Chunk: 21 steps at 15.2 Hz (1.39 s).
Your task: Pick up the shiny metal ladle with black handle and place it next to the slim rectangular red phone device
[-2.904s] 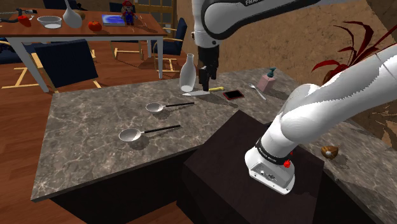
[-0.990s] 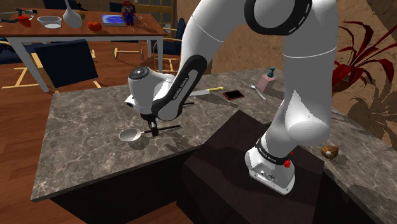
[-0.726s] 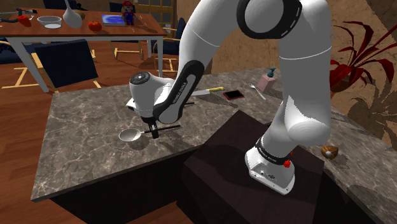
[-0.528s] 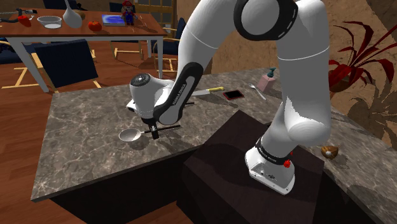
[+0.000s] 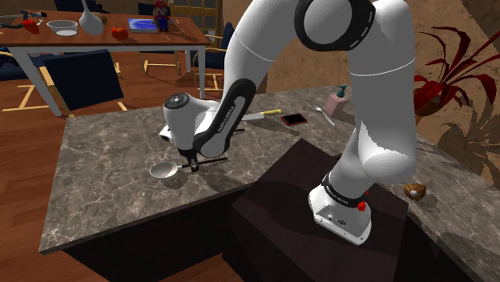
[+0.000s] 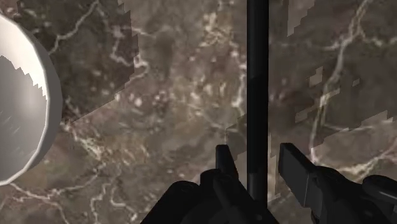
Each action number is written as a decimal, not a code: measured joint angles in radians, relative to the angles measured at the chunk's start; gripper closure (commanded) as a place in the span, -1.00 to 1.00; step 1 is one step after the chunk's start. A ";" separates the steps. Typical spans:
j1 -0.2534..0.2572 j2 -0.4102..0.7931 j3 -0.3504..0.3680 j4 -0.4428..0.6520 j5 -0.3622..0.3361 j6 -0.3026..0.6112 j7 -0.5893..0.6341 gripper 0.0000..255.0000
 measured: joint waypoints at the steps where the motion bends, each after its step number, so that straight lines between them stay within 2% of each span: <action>1: 0.002 -0.002 0.003 -0.002 0.000 -0.001 0.000 1.00; 9: -0.002 -0.005 0.001 -0.002 0.002 -0.003 -0.001 1.00; 21: -0.043 -0.153 0.056 -0.043 0.073 -0.107 -0.068 1.00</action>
